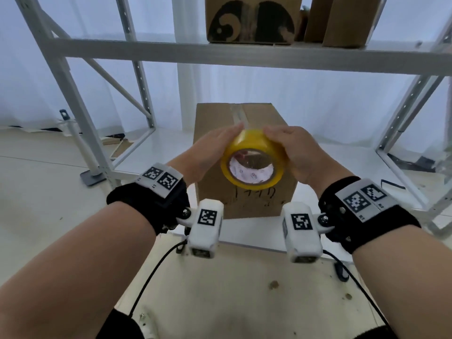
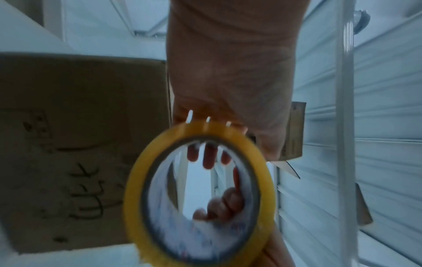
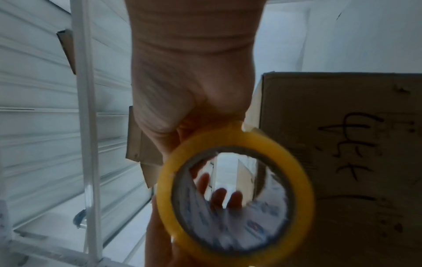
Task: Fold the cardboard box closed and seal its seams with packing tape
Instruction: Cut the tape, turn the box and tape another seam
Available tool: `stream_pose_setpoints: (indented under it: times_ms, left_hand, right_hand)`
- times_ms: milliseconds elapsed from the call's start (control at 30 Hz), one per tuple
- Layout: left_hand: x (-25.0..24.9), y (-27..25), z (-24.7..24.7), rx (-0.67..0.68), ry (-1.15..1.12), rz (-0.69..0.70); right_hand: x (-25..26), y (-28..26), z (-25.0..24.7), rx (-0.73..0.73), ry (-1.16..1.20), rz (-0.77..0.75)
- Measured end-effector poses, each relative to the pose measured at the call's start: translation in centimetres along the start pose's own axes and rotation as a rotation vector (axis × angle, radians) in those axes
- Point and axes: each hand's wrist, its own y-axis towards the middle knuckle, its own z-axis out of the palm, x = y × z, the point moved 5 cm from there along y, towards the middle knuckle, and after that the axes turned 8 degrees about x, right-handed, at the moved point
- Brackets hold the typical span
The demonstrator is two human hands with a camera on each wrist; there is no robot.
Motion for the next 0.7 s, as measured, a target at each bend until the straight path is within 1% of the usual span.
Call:
stream_pose_setpoints:
  times_ms: [67, 133, 167, 233, 267, 300, 333, 400, 433, 467, 533, 700]
  left_hand:
    - [1.2, -0.6, 0.1, 0.053, 0.017, -0.069]
    - [2.0, -1.0, 0.4, 0.099, 0.031, -0.097]
    - [2.1, -1.2, 0.5, 0.103, 0.037, -0.095]
    - [2.1, -1.4, 0.2, 0.072, 0.045, -0.070]
    - [2.1, -1.4, -0.1, 0.036, 0.043, -0.059]
    - [2.2, -1.4, -0.4, -0.006, 0.038, -0.054]
    - [2.2, -1.4, -0.8, -0.046, 0.030, -0.053]
    - [2.4, -1.2, -1.1, -0.096, 0.006, -0.045]
    - [2.4, -1.2, -1.1, -0.110, 0.004, -0.036]
    - [2.4, -1.0, -1.1, -0.120, 0.011, -0.032]
    - [2.5, -0.8, -1.1, -0.141, 0.033, -0.031]
    - [2.7, -0.2, -1.1, -0.186, 0.142, -0.024]
  right_hand:
    - [-0.9, -0.1, 0.6, 0.094, -0.042, 0.042]
    - [-1.9, -0.2, 1.4, 0.180, -0.082, 0.070]
    - [-2.3, -0.2, 1.5, 0.180, -0.100, 0.074]
    - [-3.1, 0.1, 1.1, 0.106, -0.097, 0.100]
    - [-3.7, 0.3, 0.7, 0.055, -0.054, 0.156]
    - [-4.4, 0.3, 0.3, 0.027, 0.003, 0.244]
    - [-5.1, 0.2, 0.1, 0.037, 0.056, 0.343]
    - [-6.0, -0.3, 0.4, 0.127, 0.131, 0.498]
    - [-6.3, -0.6, 0.6, 0.162, 0.174, 0.538]
    - [-6.4, -0.7, 0.8, 0.174, 0.223, 0.553]
    - [-6.3, -0.7, 0.9, 0.150, 0.281, 0.532]
    - [-6.3, -0.7, 0.3, 0.003, 0.324, 0.504]
